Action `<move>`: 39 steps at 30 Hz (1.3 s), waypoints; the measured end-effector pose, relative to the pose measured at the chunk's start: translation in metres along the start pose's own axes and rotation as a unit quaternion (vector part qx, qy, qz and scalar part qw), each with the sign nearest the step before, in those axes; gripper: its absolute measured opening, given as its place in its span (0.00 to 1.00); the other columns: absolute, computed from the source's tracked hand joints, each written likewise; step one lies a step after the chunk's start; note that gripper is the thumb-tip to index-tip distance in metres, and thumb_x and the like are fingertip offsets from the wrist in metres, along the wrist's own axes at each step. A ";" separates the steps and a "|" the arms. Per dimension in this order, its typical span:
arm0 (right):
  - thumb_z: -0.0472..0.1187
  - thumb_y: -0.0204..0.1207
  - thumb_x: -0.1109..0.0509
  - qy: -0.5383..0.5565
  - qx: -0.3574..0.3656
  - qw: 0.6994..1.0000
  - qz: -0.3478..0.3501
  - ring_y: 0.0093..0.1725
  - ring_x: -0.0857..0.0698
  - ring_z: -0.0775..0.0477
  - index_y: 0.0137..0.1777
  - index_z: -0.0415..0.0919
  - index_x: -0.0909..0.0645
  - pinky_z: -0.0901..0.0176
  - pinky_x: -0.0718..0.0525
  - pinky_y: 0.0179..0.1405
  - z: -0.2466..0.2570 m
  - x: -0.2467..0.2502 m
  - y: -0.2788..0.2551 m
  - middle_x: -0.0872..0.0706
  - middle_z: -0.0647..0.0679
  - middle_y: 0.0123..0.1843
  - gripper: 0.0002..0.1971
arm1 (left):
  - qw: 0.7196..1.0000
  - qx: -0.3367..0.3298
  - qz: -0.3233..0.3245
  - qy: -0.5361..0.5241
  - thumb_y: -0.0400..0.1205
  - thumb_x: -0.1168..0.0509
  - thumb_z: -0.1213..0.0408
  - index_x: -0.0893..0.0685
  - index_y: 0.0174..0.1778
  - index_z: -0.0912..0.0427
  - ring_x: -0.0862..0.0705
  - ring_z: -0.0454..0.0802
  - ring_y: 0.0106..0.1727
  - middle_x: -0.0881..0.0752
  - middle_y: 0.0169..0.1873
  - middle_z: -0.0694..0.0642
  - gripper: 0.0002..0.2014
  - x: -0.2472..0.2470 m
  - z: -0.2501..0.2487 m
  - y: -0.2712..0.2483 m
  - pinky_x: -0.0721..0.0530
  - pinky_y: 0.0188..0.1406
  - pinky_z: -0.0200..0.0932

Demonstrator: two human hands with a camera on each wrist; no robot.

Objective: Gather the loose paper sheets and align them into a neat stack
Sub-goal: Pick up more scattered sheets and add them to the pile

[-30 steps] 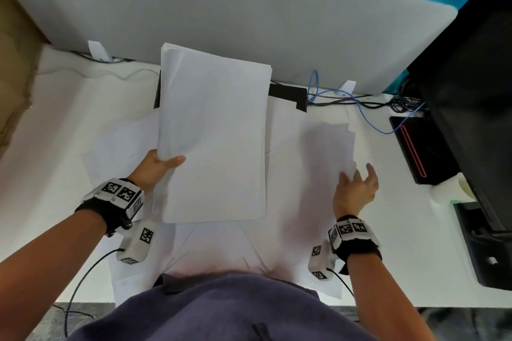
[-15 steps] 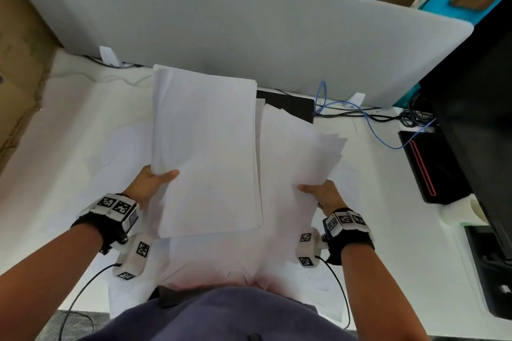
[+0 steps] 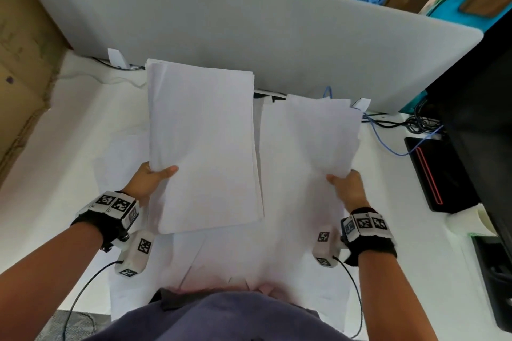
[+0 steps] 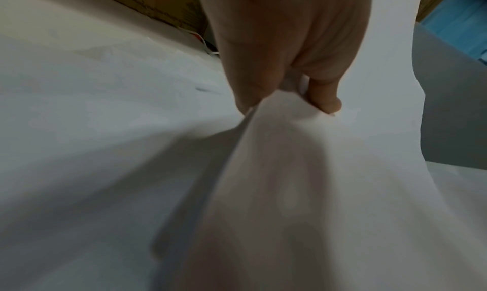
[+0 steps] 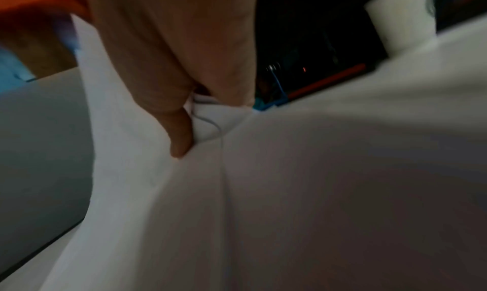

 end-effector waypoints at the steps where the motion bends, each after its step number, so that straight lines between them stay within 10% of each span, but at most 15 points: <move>1: 0.31 0.73 0.29 -0.007 0.013 1.000 -0.027 0.61 0.17 0.33 0.65 0.26 0.23 0.48 0.20 0.62 0.002 0.011 0.002 0.17 0.31 0.62 0.20 | 1.000 0.001 -0.002 0.000 0.78 0.32 0.67 0.18 0.57 0.64 0.17 0.59 0.51 0.14 0.42 0.57 0.12 0.001 -0.001 0.000 0.21 0.59 0.54; 6: 0.32 0.75 0.30 0.119 0.049 0.985 -0.117 0.59 0.17 0.35 0.64 0.27 0.24 0.50 0.20 0.57 0.017 0.059 -0.002 0.17 0.32 0.61 0.19 | 1.000 -0.005 -0.012 -0.010 0.78 0.32 0.68 0.20 0.59 0.67 0.18 0.59 0.52 0.15 0.41 0.56 0.14 0.000 -0.004 -0.001 0.19 0.54 0.51; 15: 0.31 0.72 0.27 0.091 -0.010 0.994 -0.065 0.51 0.17 0.38 0.63 0.24 0.22 0.54 0.20 0.48 -0.013 0.039 -0.014 0.16 0.31 0.58 0.20 | 0.999 -0.027 -0.021 -0.023 0.79 0.34 0.70 0.20 0.59 0.68 0.18 0.53 0.41 0.16 0.40 0.57 0.13 -0.005 -0.010 -0.002 0.21 0.42 0.45; 20: 0.38 0.67 0.21 0.123 -0.153 0.980 0.033 0.21 0.20 0.44 0.46 0.29 0.19 0.65 0.26 0.16 -0.049 0.011 -0.033 0.17 0.43 0.23 0.14 | 0.999 -0.026 -0.022 -0.020 0.79 0.33 0.69 0.20 0.58 0.67 0.18 0.55 0.44 0.15 0.39 0.56 0.13 0.000 -0.003 -0.002 0.22 0.50 0.48; 31: 0.32 0.76 0.32 -0.047 0.052 0.994 -0.086 0.62 0.19 0.30 0.64 0.23 0.23 0.47 0.23 0.62 0.008 0.031 -0.032 0.18 0.26 0.62 0.18 | 0.999 -0.020 -0.030 -0.007 0.78 0.32 0.68 0.19 0.57 0.66 0.19 0.54 0.42 0.16 0.39 0.55 0.12 0.003 0.003 0.003 0.23 0.46 0.45; 39: 0.33 0.79 0.34 0.004 0.154 0.976 -0.153 0.61 0.18 0.33 0.62 0.23 0.22 0.59 0.26 0.49 0.083 0.085 -0.051 0.17 0.28 0.61 0.16 | 0.999 -0.018 -0.038 -0.021 0.79 0.32 0.67 0.18 0.48 0.63 0.18 0.54 0.40 0.15 0.38 0.57 0.05 0.009 -0.003 0.001 0.21 0.45 0.46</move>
Point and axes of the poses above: each hand's wrist, its own y-axis towards the middle knuckle, its own x-axis out of the back of the hand, z = x × y, the point moved 4 cm from there along y, towards the middle knuckle
